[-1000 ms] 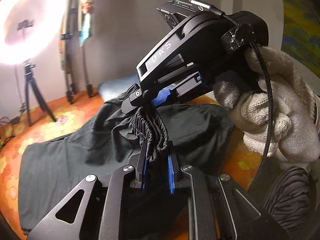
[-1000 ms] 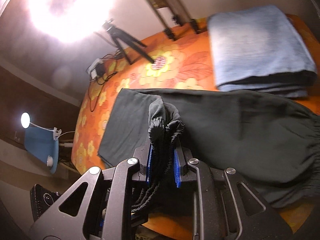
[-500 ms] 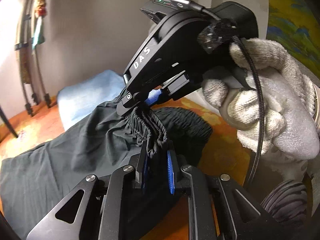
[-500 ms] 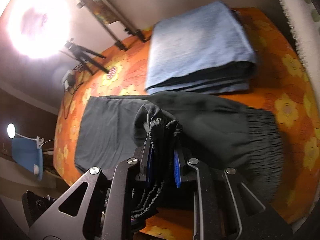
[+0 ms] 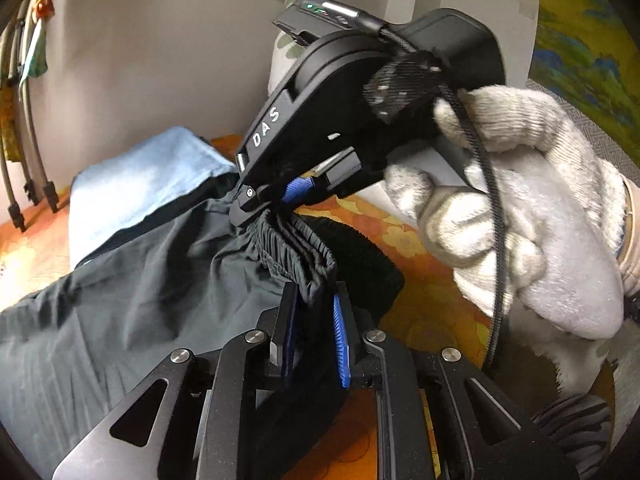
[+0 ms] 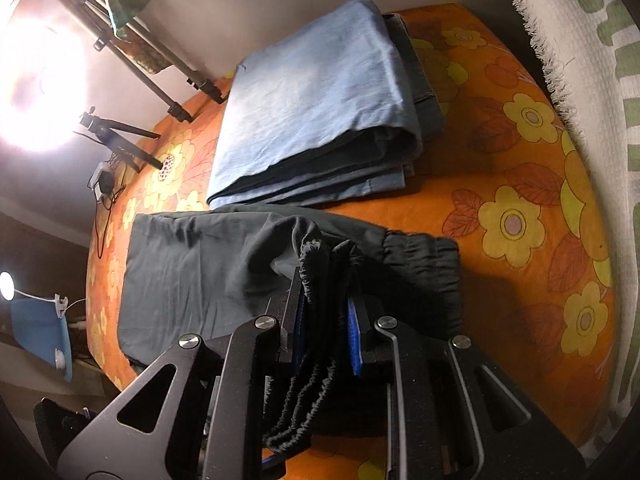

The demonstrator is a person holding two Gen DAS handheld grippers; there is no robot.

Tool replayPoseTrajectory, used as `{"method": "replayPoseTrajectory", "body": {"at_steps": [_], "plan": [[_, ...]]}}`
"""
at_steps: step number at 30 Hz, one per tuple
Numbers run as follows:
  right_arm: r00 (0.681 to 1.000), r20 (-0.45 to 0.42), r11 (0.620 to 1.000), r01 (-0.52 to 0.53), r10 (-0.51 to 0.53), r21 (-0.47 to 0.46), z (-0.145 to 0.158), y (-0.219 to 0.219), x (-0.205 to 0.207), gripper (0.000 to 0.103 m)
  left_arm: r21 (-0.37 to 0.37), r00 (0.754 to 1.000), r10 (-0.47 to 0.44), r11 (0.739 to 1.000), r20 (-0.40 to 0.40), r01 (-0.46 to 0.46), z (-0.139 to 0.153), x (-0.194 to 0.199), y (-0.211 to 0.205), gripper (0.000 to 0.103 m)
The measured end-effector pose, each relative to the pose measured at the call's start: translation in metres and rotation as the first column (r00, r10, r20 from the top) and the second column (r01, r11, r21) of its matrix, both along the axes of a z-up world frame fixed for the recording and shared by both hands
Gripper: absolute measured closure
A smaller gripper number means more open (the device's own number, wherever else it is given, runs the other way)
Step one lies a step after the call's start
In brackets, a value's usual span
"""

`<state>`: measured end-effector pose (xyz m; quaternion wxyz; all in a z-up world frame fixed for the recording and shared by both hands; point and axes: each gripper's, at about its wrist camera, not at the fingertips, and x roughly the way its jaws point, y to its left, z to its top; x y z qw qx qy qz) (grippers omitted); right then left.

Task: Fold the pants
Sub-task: 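Open both tools to release the waistband onto the trousers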

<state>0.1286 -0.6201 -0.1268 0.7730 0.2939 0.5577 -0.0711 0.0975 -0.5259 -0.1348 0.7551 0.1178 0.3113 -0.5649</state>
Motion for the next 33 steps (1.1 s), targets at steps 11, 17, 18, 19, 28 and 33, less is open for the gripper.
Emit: {"method": "replayPoseTrajectory", "body": {"at_steps": [11,17,18,19,28,33], "plan": [[1.0,-0.006,1.0,-0.004,0.004,-0.03,-0.016,-0.013,0.013,0.085,0.02,1.0,0.011,1.0,-0.02,-0.011,0.017,-0.001,0.053,0.071],[1.0,-0.006,0.998,-0.008,0.008,-0.068,-0.024,-0.019,0.013,0.083,0.045,0.988,0.157,0.987,-0.002,-0.156,0.032,0.032,0.126,0.071],[1.0,-0.01,0.995,-0.01,0.009,-0.096,-0.023,-0.018,0.013,0.082,0.05,0.982,0.188,0.981,-0.013,-0.187,0.033,0.041,0.141,0.071],[1.0,-0.017,0.993,-0.011,0.009,-0.114,-0.022,-0.018,0.013,0.079,0.055,0.975,0.22,0.974,-0.017,-0.219,0.034,0.045,0.159,0.071],[0.999,0.037,0.941,-0.008,0.022,-0.339,0.028,0.009,-0.009,0.069,0.162,0.894,0.448,0.881,0.017,-0.444,0.01,0.093,0.254,0.071],[0.997,0.049,0.917,-0.033,0.057,-0.398,0.04,0.035,-0.022,0.065,0.184,0.838,0.546,0.826,-0.021,-0.534,-0.004,0.111,0.295,0.07]]}}
